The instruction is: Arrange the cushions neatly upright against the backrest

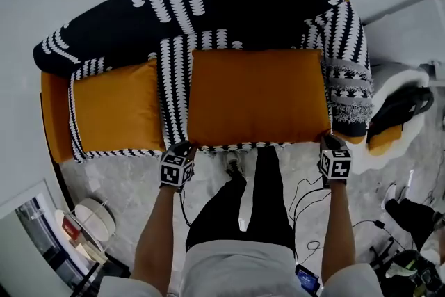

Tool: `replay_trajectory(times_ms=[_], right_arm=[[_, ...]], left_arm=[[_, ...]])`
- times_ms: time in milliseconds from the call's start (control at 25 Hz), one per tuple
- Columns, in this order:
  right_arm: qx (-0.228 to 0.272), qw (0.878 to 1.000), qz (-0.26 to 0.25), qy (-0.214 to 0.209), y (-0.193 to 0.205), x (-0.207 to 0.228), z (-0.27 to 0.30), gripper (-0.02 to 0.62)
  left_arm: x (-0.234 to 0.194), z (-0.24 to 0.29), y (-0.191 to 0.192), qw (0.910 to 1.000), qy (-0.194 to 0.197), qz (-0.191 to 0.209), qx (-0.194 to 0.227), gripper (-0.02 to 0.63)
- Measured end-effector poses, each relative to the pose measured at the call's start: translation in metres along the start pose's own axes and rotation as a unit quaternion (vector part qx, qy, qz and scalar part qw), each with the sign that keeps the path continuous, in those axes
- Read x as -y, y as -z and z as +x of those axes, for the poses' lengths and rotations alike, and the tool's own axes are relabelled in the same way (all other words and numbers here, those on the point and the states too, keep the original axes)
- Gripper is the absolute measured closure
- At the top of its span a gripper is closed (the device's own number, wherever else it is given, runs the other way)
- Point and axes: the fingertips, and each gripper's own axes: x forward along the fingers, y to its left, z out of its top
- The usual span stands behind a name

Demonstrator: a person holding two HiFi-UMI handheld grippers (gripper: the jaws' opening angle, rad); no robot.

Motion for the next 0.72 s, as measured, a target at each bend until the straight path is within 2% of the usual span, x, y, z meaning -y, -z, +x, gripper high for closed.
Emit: replay_trajectory(times_ms=[120,240,360,560,720], right_arm=[[0.0,1.0,-0.009,-0.019,-0.019,0.0,-0.003,0.566],[0.004,0.999,-0.012,-0.035,-0.042,0.007,-0.011,0.566],[0.013,0.998,-0.011,-0.056,-0.073,0.012,-0.016,0.566],[0.03,0.996,-0.039,-0.072,-0.139,0.027,-0.013,0.566],[0.042,0.994,-0.067,-0.072,-0.193,0.032,-0.008,0.566]], left_arm=[[0.002,-0.011,-0.02,0.9999,-0.004,0.014,-0.005,0.522],[0.004,-0.021,-0.045,0.9998,-0.019,-0.005,0.004,0.522],[0.0,-0.031,-0.078,0.9976,-0.04,-0.047,0.031,0.523],[-0.007,-0.04,-0.138,0.9925,-0.073,-0.065,0.074,0.523],[-0.022,-0.046,-0.189,0.9849,-0.093,-0.088,0.116,0.523]])
